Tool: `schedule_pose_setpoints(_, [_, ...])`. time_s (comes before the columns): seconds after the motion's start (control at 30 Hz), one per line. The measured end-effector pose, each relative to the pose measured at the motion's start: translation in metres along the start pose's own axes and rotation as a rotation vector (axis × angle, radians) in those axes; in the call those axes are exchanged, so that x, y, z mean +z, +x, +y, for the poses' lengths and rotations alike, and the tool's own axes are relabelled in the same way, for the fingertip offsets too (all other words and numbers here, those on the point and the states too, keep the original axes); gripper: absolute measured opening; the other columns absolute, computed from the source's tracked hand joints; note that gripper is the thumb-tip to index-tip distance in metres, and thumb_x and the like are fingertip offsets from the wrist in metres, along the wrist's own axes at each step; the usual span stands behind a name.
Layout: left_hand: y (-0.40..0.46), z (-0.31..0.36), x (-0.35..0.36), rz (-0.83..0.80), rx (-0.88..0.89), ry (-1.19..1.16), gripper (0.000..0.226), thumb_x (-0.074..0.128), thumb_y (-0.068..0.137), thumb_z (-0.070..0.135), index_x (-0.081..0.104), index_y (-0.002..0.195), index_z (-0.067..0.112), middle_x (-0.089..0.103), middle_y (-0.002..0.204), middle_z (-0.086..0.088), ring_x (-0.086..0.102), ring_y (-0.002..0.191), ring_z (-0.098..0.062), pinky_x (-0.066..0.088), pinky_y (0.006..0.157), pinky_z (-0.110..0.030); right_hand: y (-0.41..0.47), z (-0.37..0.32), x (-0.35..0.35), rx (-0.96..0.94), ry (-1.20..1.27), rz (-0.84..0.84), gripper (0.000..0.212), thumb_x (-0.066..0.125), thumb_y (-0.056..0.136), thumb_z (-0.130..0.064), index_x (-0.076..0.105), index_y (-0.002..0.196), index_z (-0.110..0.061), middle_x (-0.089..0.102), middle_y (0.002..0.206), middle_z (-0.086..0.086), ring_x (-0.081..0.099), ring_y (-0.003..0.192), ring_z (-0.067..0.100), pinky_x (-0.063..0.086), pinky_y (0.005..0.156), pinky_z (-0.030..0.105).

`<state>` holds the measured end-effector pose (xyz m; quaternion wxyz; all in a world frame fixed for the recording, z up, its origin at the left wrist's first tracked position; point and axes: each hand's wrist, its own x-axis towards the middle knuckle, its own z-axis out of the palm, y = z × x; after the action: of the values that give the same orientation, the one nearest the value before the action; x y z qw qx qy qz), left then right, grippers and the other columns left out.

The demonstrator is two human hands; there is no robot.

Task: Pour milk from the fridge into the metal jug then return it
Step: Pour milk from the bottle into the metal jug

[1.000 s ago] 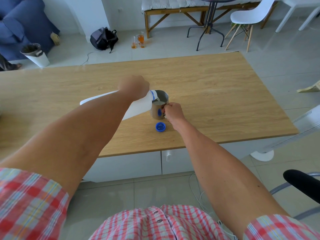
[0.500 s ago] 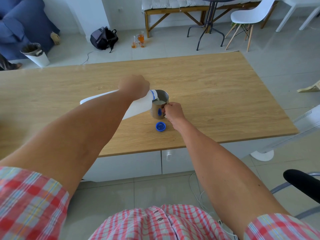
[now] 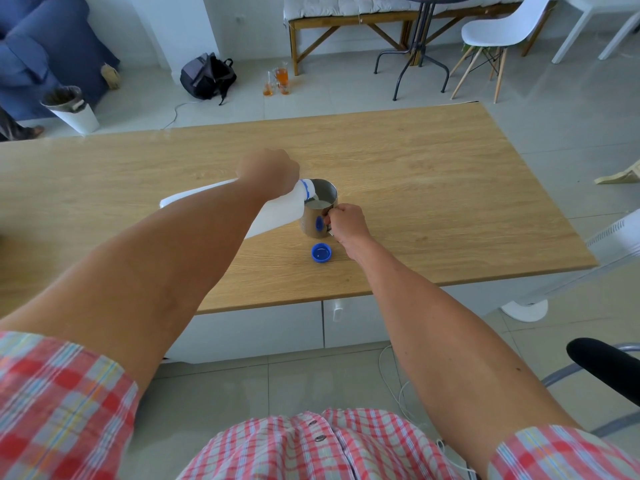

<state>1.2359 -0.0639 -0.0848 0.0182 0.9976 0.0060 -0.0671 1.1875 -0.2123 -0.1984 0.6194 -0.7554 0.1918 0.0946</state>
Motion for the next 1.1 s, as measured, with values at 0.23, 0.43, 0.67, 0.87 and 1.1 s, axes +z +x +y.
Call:
schedule_pose_setpoints(0.23, [-0.0004, -0.0003, -0.0006, -0.004, 0.004, 0.005, 0.024, 0.037, 0.095, 0.020, 0.058, 0.088, 0.009, 0.056, 0.080, -0.010, 0.049, 0.065, -0.026, 0.041, 0.066, -0.038, 0.0002, -0.0001, -0.0005, -0.006, -0.009, 0.003, 0.024, 0.042, 0.095, -0.003, 0.065, 0.087, -0.007, 0.057, 0.082, 0.011, 0.046, 0.069, 0.017, 0.036, 0.059, 0.029])
schedule_pose_setpoints(0.43, [0.0006, -0.0007, -0.0002, -0.004, 0.010, 0.008, 0.025, 0.037, 0.094, 0.021, 0.058, 0.088, 0.010, 0.056, 0.080, -0.010, 0.050, 0.067, -0.026, 0.041, 0.066, -0.036, -0.0007, -0.0011, -0.0016, -0.001, 0.010, -0.006, 0.027, 0.043, 0.096, -0.003, 0.064, 0.080, -0.008, 0.059, 0.076, 0.005, 0.048, 0.066, 0.015, 0.038, 0.059, 0.027])
schedule_pose_setpoints(0.67, [0.0009, -0.0003, 0.0002, 0.001, 0.017, 0.010, 0.028, 0.036, 0.096, 0.023, 0.060, 0.092, 0.010, 0.057, 0.081, -0.010, 0.056, 0.075, -0.029, 0.042, 0.068, -0.037, -0.0031, -0.0022, -0.0020, 0.000, 0.001, -0.011, 0.023, 0.042, 0.096, -0.004, 0.065, 0.090, -0.007, 0.058, 0.080, 0.008, 0.046, 0.067, 0.015, 0.037, 0.060, 0.027])
schedule_pose_setpoints(0.87, [-0.0002, 0.0000, -0.0007, 0.000, 0.019, 0.009, 0.029, 0.036, 0.096, 0.023, 0.061, 0.093, 0.009, 0.057, 0.081, -0.010, 0.057, 0.078, -0.030, 0.044, 0.070, -0.038, -0.0038, -0.0026, -0.0021, 0.005, -0.001, -0.005, 0.023, 0.042, 0.095, -0.004, 0.064, 0.089, -0.007, 0.056, 0.078, 0.007, 0.044, 0.063, 0.015, 0.035, 0.057, 0.027])
schedule_pose_setpoints(1.1, [-0.0010, 0.0003, -0.0010, 0.000, 0.002, -0.001, 0.029, 0.036, 0.097, 0.024, 0.061, 0.092, 0.009, 0.058, 0.081, -0.010, 0.051, 0.066, -0.025, 0.042, 0.068, -0.037, -0.0051, -0.0034, -0.0025, -0.008, 0.001, -0.009, 0.023, 0.042, 0.095, -0.003, 0.063, 0.087, -0.007, 0.054, 0.074, 0.007, 0.043, 0.062, 0.015, 0.034, 0.056, 0.027])
